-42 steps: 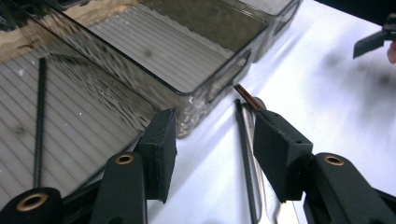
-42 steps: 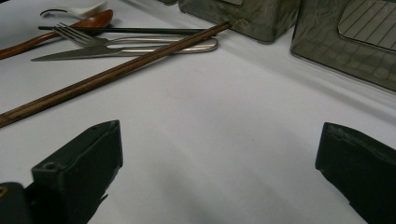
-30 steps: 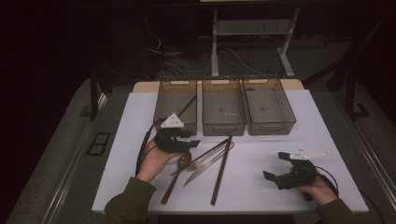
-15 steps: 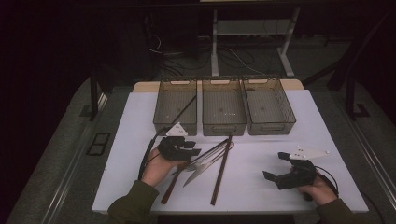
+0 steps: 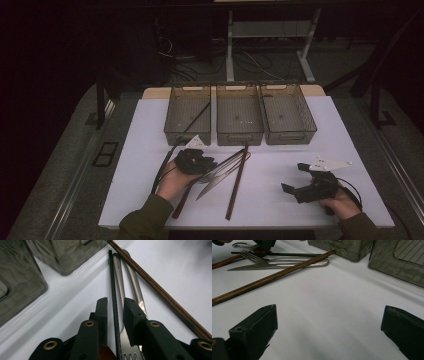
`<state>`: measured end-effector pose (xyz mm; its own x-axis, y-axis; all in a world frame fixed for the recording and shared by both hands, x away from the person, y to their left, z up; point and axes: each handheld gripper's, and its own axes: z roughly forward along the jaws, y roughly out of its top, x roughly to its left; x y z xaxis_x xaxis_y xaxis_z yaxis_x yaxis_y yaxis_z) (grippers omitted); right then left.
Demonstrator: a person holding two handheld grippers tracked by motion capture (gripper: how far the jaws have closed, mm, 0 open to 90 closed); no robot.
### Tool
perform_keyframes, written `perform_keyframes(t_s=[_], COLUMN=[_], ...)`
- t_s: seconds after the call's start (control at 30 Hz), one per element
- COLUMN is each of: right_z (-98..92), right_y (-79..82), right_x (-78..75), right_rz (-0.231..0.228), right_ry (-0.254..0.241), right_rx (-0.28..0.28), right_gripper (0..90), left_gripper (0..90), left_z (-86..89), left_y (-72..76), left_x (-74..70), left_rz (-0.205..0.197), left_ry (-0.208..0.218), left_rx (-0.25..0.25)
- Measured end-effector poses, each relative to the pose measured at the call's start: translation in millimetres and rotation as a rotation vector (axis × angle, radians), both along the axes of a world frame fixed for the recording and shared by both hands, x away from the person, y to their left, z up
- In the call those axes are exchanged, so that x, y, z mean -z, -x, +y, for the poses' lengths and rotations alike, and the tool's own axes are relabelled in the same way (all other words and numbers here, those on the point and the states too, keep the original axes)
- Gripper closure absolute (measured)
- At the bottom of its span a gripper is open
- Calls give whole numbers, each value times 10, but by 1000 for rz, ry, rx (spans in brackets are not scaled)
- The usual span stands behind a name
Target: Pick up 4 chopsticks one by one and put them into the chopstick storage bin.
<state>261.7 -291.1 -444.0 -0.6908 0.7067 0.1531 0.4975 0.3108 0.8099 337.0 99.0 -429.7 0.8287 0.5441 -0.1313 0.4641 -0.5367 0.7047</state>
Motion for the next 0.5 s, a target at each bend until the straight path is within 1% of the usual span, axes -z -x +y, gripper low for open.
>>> perform_keyframes(t_s=[0.23,0.33,0.5], right_z=[1,-1,-2], right_y=[0,-1,0], right_x=[0,0,-1], right_rz=[0,-1,0], right_ry=[0,1,0], right_rx=[-1,-1,0], right_gripper=[4,4,5], left_gripper=[751,758,759], left_z=[-33,-37,-34], left_y=[-7,-12,-22], left_x=[46,54,89], left_rz=[19,17,29], left_ry=[-22,-27,-30], left_rx=[8,5,-7])
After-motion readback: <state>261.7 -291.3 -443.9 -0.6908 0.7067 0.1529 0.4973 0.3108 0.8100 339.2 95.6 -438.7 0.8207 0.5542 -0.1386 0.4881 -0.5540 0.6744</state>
